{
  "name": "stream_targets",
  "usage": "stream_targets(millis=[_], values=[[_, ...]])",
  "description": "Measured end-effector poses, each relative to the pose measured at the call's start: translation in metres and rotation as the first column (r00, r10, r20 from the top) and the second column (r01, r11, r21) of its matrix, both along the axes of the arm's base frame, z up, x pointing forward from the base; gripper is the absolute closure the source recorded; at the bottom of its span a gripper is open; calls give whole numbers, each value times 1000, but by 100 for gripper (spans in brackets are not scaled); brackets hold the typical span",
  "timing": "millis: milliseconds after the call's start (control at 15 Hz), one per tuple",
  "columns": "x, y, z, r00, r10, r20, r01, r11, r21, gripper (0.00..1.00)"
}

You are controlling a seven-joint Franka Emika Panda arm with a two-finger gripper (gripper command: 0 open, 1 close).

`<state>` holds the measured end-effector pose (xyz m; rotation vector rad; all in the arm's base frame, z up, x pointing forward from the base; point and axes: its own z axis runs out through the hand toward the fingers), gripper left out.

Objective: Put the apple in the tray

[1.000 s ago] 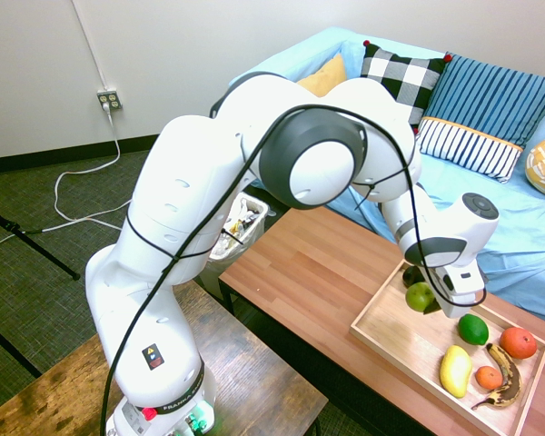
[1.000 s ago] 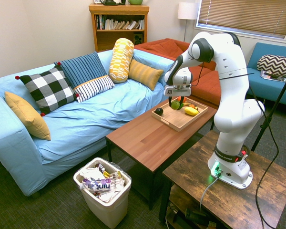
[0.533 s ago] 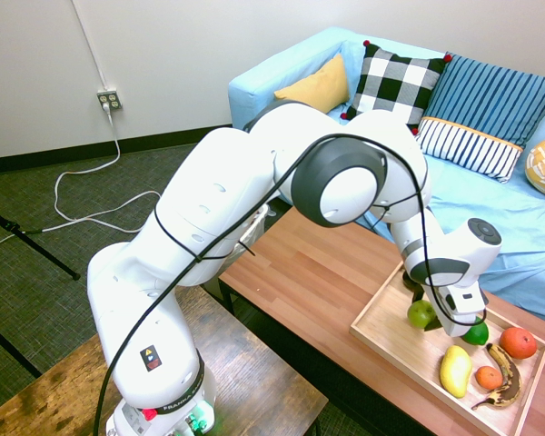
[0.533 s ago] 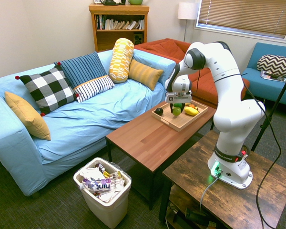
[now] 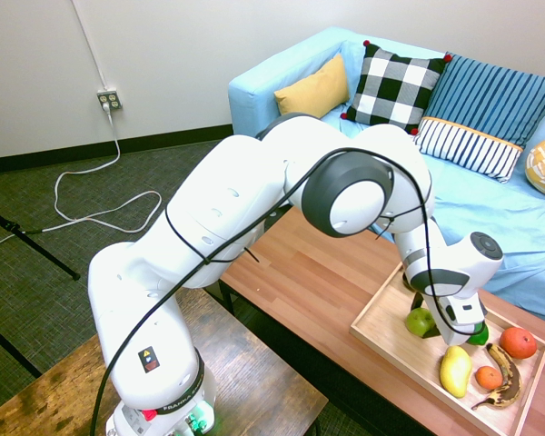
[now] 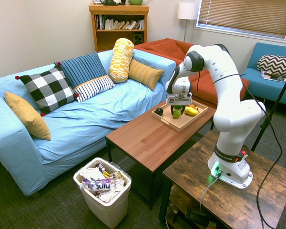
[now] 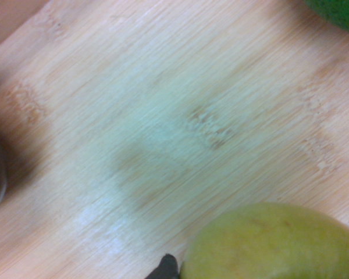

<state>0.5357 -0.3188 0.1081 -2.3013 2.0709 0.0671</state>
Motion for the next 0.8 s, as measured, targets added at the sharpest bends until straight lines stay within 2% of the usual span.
stream_targets(millis=[400,800], values=[[3,-2,9,999,21,27,-21,1000,5,0],[-8,-17,78,994,20,105,-17,999,-31,0]])
